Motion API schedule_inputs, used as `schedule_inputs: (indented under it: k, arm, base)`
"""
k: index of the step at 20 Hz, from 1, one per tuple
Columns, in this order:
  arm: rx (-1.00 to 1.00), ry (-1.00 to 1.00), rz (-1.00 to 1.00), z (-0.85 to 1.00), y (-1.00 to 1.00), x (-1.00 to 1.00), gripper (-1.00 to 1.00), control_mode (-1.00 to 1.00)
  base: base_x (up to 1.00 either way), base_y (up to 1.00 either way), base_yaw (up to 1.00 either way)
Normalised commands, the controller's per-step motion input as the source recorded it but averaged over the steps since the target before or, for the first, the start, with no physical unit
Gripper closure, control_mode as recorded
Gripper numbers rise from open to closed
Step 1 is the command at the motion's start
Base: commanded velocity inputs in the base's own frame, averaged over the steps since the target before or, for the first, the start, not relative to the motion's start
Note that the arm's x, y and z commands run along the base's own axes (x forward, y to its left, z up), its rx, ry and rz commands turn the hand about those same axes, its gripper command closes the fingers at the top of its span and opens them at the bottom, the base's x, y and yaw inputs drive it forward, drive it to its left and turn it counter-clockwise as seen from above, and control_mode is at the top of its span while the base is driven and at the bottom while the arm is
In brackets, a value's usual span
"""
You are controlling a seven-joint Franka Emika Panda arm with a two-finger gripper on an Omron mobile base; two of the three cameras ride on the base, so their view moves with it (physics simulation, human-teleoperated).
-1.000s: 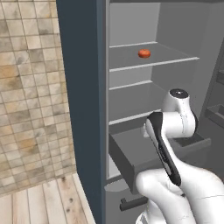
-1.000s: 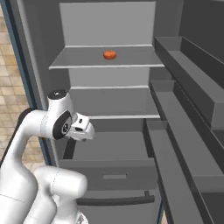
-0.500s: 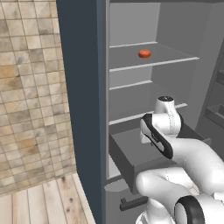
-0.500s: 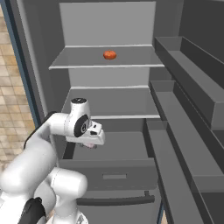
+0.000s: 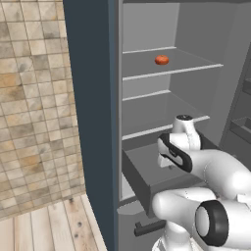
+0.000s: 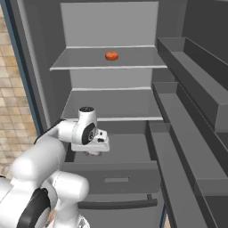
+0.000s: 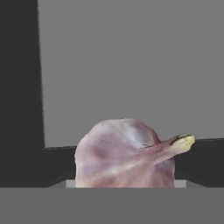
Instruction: Place the broccoli and garlic inside the fridge drawer. Close the drawer after placing the vegetables.
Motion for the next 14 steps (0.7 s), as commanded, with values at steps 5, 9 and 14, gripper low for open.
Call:
schedule_inputs:
  k: [5,9,14]
  arm:
    - [0.0,0.0,0.11,-0.25,0.0,0.0,1.0,-1.0]
    - [0.0,0.0,0.09,-0.15,0.0,0.0,1.0,-1.0]
    - [0.0,0.0,0.08,-0.24,0.0,-0.01,1.0,-1.0]
  base:
    - [0.0,0.0,0.0]
    - [0.0,0.0,0.0]
    - [0.0,0.0,0.0]
